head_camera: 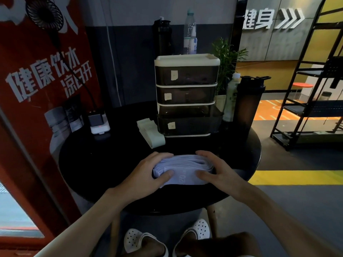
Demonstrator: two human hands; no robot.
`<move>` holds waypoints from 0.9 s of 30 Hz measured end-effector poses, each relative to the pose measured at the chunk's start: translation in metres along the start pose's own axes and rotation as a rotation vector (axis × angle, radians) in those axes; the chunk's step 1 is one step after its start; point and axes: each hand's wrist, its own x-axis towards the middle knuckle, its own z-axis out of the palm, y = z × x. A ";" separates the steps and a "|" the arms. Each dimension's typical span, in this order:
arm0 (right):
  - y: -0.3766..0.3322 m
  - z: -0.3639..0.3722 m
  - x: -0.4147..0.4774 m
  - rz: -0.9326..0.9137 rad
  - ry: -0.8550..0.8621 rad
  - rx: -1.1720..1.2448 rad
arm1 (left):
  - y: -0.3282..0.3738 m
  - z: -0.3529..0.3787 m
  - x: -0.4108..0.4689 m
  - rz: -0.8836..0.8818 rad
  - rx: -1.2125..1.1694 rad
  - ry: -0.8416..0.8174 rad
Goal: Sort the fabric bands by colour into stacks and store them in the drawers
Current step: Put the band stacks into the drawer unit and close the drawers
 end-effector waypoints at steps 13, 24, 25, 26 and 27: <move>0.004 -0.004 0.006 -0.031 0.116 -0.083 | 0.006 -0.015 0.000 -0.118 -0.045 -0.021; -0.071 -0.086 0.083 -0.219 0.295 -0.109 | 0.070 -0.078 0.108 0.016 -0.001 0.112; -0.073 -0.092 0.095 -0.214 0.309 -0.118 | 0.071 -0.081 0.121 0.027 0.026 0.115; -0.074 -0.097 0.106 -0.202 0.317 -0.122 | 0.071 -0.081 0.134 0.032 0.055 0.114; -0.072 -0.100 0.117 -0.184 0.320 -0.129 | 0.068 -0.081 0.146 0.033 0.093 0.108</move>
